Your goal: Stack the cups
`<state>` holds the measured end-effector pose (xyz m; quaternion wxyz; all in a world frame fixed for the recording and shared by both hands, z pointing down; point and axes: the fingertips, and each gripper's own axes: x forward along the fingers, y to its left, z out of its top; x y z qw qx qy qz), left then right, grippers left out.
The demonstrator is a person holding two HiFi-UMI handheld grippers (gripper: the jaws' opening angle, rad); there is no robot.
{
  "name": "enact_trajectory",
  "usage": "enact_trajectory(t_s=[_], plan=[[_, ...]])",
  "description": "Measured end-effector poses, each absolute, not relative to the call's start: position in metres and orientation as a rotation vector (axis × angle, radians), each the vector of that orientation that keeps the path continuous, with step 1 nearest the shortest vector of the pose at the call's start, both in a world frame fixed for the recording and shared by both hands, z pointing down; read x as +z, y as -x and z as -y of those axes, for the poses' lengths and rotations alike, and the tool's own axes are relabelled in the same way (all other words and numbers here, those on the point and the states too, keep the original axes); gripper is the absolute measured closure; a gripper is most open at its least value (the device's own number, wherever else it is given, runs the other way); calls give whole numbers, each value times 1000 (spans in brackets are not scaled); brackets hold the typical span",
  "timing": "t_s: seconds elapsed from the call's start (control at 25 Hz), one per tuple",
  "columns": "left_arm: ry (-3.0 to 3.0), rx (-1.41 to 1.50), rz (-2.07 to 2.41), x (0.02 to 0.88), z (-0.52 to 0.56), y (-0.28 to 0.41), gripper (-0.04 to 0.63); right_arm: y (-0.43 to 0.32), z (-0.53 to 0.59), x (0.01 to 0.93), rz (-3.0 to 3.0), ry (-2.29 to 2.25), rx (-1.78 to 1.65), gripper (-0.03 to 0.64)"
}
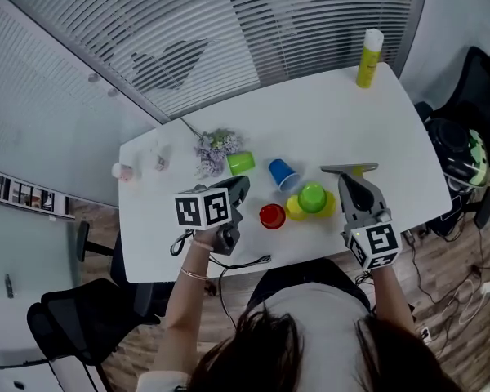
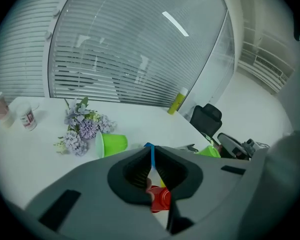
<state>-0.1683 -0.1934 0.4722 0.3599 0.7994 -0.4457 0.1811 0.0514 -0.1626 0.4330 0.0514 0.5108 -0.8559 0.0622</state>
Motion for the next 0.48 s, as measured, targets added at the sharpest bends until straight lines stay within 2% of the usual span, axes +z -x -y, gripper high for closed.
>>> enact_trajectory(t_s=[0.48], plan=[[-1928, 529, 918, 509, 227, 141, 450, -70, 172, 449, 2472, -1645, 214, 589]])
